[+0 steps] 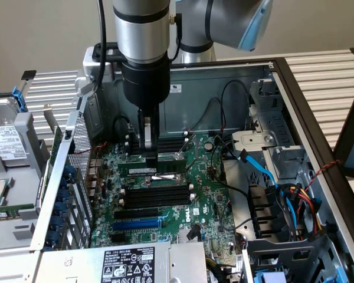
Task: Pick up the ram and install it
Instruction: 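Insert the ram into the slot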
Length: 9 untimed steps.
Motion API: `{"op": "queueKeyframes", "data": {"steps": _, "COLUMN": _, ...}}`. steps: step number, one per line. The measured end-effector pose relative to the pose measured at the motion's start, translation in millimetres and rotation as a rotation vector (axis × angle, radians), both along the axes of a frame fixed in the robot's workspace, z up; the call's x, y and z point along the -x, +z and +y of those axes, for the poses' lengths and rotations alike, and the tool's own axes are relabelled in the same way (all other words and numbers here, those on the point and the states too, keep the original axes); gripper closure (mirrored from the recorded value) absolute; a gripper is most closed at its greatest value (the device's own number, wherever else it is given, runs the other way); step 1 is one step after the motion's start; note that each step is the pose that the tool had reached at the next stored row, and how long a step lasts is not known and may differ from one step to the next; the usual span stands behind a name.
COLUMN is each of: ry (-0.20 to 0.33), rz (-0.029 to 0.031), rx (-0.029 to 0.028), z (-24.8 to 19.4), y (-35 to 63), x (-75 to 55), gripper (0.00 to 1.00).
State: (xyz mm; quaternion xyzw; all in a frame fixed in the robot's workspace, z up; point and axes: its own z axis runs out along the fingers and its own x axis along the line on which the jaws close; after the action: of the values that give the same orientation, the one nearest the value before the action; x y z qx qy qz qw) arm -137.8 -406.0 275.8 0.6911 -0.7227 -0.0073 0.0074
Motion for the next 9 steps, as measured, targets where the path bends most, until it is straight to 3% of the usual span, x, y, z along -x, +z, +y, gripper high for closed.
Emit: {"op": "queueKeyframes", "data": {"steps": 9, "ry": 0.0, "rz": 0.0001, "rx": 0.0001, "z": -0.3, "y": -16.4, "x": 0.0, "gripper": 0.88}}
